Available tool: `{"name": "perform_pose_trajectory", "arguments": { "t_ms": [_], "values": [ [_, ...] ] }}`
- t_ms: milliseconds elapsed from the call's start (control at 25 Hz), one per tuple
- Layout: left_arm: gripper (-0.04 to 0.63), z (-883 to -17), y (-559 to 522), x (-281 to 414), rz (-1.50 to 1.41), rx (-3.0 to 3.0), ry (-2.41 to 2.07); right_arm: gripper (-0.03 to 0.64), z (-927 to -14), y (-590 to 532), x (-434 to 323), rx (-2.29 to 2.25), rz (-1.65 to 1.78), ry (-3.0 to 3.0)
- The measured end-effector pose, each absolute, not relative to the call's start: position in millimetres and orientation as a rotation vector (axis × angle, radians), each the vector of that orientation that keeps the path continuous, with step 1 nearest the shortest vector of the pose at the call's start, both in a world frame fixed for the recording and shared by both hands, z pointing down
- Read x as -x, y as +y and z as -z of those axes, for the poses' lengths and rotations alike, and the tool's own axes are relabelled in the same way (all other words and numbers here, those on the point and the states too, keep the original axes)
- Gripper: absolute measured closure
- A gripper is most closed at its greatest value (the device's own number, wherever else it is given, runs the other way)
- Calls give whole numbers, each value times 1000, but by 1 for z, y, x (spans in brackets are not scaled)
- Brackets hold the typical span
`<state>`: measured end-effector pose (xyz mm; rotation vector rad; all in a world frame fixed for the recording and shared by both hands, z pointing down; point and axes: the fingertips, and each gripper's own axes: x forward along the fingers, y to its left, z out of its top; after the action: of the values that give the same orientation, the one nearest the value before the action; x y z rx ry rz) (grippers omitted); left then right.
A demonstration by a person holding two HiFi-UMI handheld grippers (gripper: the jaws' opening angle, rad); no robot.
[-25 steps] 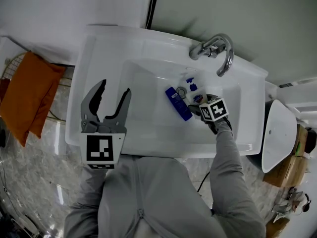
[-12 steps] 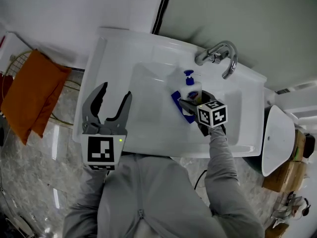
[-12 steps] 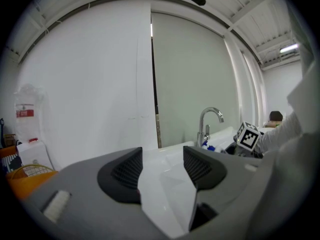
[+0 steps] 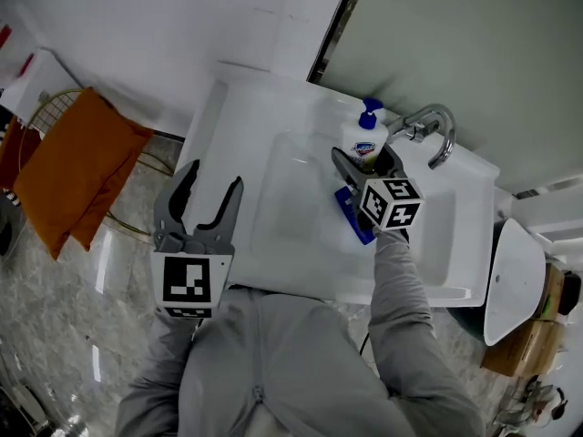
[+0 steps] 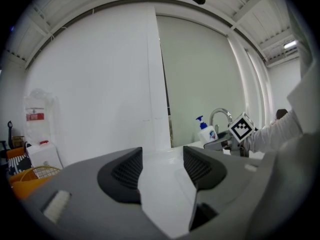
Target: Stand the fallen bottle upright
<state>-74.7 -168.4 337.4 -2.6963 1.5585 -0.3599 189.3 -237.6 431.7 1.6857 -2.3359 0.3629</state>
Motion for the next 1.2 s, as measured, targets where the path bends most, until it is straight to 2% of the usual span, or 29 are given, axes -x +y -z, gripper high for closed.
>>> {"name": "perform_pose_trajectory", "arguments": {
  "t_ms": [600, 1200],
  "values": [
    [291, -348, -192, 113, 461, 2633, 1668, 201, -410, -321, -217, -2222, -228, -2248],
    [291, -374, -232, 119, 637, 2621, 1664, 201, -445, -362, -216, -2236, -79, -2135]
  ]
}}
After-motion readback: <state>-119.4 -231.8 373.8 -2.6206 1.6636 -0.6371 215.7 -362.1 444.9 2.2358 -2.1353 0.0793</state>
